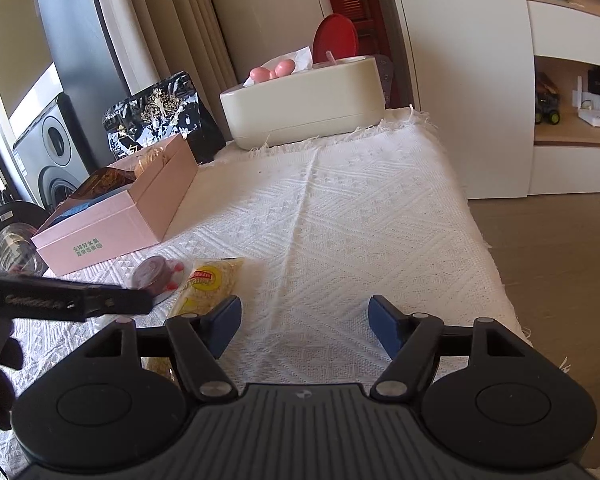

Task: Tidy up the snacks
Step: 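Lower the left tool onto the swirl lollipop and close on it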

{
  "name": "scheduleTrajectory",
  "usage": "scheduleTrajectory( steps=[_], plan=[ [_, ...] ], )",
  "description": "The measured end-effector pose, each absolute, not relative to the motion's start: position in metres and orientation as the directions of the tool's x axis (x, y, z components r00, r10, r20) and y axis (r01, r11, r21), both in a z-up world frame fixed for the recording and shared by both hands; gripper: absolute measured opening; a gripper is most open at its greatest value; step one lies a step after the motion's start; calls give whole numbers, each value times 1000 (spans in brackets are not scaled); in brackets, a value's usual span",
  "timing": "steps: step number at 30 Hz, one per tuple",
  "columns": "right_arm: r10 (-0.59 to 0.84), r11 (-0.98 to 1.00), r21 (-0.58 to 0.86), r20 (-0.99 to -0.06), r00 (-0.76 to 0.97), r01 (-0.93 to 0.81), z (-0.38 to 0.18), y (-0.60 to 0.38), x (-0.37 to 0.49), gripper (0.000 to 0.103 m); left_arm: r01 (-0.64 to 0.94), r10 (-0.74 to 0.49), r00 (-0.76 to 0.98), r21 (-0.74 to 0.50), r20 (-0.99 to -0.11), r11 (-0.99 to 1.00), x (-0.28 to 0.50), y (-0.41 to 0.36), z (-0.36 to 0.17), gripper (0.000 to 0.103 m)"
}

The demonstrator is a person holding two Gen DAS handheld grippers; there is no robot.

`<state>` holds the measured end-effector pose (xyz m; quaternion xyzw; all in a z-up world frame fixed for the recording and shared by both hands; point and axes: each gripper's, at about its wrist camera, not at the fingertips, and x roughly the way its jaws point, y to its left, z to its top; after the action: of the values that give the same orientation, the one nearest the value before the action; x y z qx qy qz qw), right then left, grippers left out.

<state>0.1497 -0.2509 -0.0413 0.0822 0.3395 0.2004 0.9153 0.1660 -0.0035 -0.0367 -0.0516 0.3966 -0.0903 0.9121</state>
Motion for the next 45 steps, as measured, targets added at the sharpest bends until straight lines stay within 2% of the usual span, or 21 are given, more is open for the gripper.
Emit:
scheduleTrajectory(
  steps=[5,11,18,21,26,31,33,36,45],
  plan=[
    [430,903,293,-586,687,-316,-41,-252,150,74,177,-124,692,1,-712,984,174,-29,-43,61],
    [445,895,316,-577,685,-316,-42,-256,149,75,215,-109,686,57,-719,975,159,-28,-42,60],
    [465,883,351,-563,683,-312,-43,-261,149,76,155,-66,691,59,-720,986,149,-2,-40,62],
    [464,884,343,-567,681,-317,-43,-259,149,77,166,-104,689,16,-717,986,149,3,-40,58],
    [460,887,328,-573,679,-324,-43,-256,149,79,216,-193,690,-56,-698,975,157,-6,-39,58],
    [449,893,304,-582,678,-331,-42,-252,150,80,272,-191,689,6,-699,962,181,-22,-38,58],
    [449,894,299,-584,676,-334,-42,-251,150,81,280,-190,684,12,-704,960,191,-22,-41,61],
    [449,893,299,-584,676,-335,-43,-251,150,82,290,-207,684,1,-700,957,197,-21,-43,61],
    [475,876,261,-612,632,-406,-42,-240,152,99,321,-195,672,45,-714,946,181,-31,-43,62]
  ],
)
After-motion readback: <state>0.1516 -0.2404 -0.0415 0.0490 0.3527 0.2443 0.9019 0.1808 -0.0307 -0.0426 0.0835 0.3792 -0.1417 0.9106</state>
